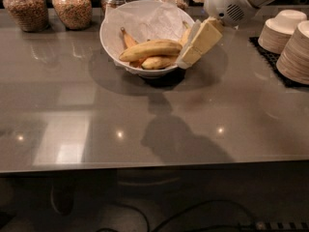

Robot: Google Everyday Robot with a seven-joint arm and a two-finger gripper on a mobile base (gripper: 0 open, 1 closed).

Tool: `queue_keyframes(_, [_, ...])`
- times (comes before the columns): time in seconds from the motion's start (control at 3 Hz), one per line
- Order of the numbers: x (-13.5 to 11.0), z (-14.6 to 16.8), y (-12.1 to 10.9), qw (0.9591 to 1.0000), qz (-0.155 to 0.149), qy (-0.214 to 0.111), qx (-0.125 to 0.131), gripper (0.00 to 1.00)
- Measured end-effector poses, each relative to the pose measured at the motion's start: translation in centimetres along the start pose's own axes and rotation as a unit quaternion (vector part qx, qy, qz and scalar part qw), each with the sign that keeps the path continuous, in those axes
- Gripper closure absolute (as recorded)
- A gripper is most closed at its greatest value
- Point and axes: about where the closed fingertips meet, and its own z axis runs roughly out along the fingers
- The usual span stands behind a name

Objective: Pick banana from white bowl

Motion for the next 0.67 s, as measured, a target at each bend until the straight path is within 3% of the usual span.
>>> queue_keyframes(0.67, [-0.3,3.9,-2.0,0.9985,-0.042,-0.018,0.029,0.00])
